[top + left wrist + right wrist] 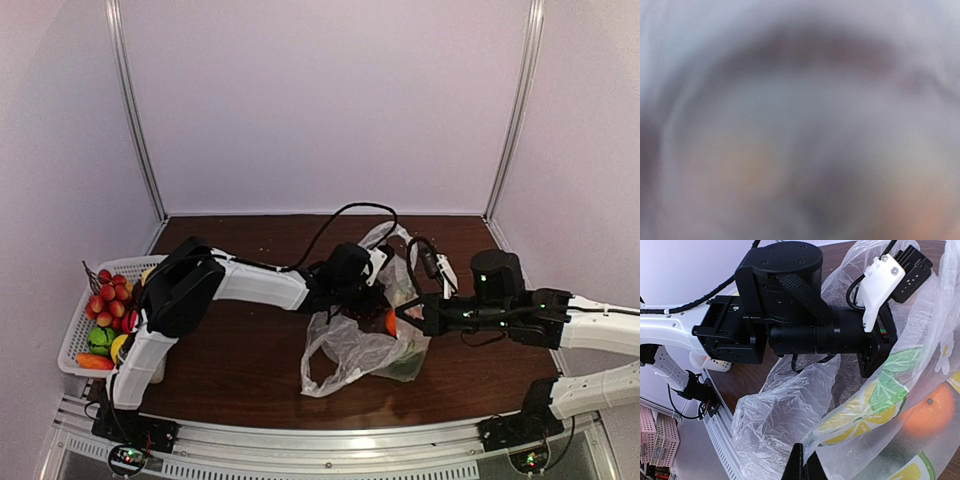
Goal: Untie the knot of the plastic bag and take out the fruit
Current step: Pick up the fake fruit from the takeout bag.
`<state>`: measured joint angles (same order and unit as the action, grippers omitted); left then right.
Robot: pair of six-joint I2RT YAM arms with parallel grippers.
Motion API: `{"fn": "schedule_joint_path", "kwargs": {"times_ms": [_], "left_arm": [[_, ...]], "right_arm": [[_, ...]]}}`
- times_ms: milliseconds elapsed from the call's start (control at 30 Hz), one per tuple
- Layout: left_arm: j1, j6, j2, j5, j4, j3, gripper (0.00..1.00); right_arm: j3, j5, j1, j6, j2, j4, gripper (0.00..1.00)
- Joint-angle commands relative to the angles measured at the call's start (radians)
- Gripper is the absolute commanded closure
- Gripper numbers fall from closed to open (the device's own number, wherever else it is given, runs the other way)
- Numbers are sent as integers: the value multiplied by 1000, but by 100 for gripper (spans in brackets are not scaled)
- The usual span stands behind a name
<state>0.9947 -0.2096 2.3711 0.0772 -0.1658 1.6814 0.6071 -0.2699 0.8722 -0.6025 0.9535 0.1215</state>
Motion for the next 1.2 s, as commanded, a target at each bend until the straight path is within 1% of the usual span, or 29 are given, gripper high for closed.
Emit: {"fn": "schedule_joint_path", "kwargs": {"times_ms": [0,167,300,500,533,633,700,800,1000,1167], "left_arm": [[-10,-2,-107,-18,-22,-80,99],[-8,-30,-230,-62,-97,-215,100],[9,-43,-306,-77,-120,-283,100],[49,-37,-380,-77,-96,-345,100],[53,-38,-388,-112,-90,-351,100],[67,-32,-404,-135,-38,-358,100],[82,-27,-421,-122,-4,-371,100],[107,-25,-461,-93,10,-414,100],[146,-21,-578,-94,-4,-520,100],[154,-47,-704,-148,-31,-630,100]], "right_arm": [[-14,100,-4,-24,-40,51,100],[3,212,-6,-42,-44,109,100],[-4,236,-7,-56,-37,93,100],[-17,240,-7,-77,-36,66,100],[-18,237,-7,-80,-38,57,100],[-23,232,-7,-93,-43,26,100],[-19,235,-7,-96,-46,12,100],[-9,277,-7,-100,-58,19,100],[28,459,-10,-113,-63,128,100],[29,490,-15,-111,-56,142,100]]}}
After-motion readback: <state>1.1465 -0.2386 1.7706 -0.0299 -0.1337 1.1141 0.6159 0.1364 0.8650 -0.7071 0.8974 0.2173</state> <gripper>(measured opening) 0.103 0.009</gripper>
